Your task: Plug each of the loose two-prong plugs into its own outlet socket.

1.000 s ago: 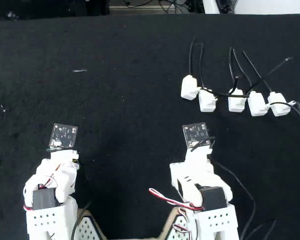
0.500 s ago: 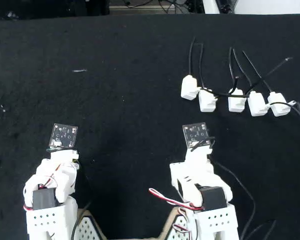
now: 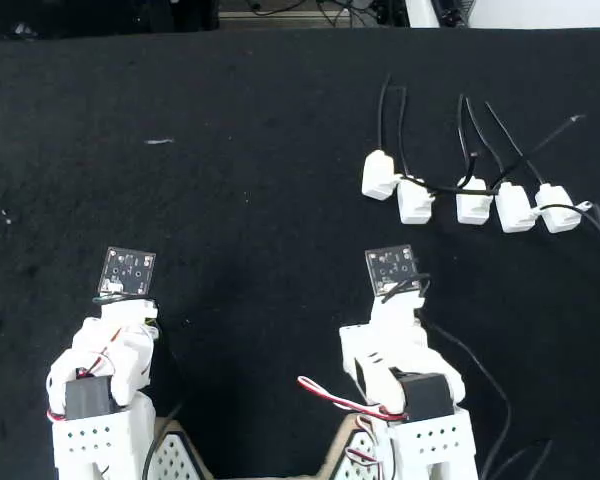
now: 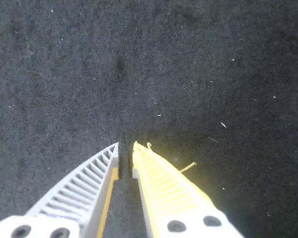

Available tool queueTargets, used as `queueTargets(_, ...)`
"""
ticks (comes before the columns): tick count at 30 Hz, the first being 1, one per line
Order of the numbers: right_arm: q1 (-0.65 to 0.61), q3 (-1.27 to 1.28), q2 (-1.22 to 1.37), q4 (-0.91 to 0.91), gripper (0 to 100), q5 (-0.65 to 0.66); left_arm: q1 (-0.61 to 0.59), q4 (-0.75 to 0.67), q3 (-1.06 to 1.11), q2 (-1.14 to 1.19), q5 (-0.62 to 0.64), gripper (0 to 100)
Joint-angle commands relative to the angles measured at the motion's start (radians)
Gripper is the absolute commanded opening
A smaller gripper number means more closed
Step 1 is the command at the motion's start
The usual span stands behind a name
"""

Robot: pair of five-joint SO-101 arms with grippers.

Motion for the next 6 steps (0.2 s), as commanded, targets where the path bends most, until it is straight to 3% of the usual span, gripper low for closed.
queueTargets(1, 0.017, -0.005, -0.096, 0.008, 1.2, 0.006, -0.008, 0.005, 0.019, -0.005, -0.002, 6)
queueTargets(6, 0.017, -0.005, -0.096, 0.008, 1.2, 0.006, -0.008, 0.005, 0.019, -0.005, -0.002, 6)
